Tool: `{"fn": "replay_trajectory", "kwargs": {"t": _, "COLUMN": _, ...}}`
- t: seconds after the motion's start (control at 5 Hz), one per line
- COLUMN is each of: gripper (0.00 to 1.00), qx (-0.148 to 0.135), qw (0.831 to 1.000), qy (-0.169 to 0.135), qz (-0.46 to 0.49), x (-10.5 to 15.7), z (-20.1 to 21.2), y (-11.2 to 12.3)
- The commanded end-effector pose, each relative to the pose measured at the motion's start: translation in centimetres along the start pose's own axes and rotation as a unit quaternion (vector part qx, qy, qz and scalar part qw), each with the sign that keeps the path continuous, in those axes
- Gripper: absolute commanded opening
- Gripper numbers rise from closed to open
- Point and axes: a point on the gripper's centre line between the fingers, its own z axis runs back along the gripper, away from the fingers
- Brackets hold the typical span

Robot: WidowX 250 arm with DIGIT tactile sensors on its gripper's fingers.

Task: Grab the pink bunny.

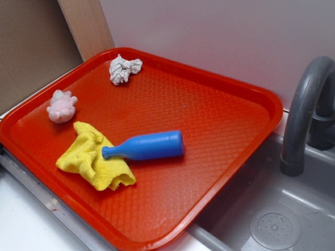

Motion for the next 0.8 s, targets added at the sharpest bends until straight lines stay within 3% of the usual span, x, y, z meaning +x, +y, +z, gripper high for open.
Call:
{"fn": "replay_trajectory", "kwargs": {"t": 0.0, "gripper": 1.0, "qx": 0.0, "qw": 1.0, "qy": 0.0, "qz": 0.0, "x": 0.0, "z": 0.0, "y": 0.0}}
{"fn": "replay_trajectory", "kwargs": {"t": 0.2, "gripper": 1.0, "qx": -0.002, "qw": 0.992, "qy": -0.017, "qz": 0.125, "x": 1.0, "z": -1.7, "y": -0.6}}
{"fn": "replay_trajectory", "kwargs": {"t": 0.4, "gripper": 1.0, "qx": 0.002, "qw": 0.968, "qy": 0.003, "qz": 0.25, "x": 2.1, "z": -4.1, "y": -0.2}}
{"fn": "replay_trajectory", "kwargs": {"t": 0.6, "gripper": 1.0, "qx": 0.027, "qw": 0.93, "qy": -0.016, "qz": 0.366, "x": 3.8, "z": -5.8, "y": 0.0}}
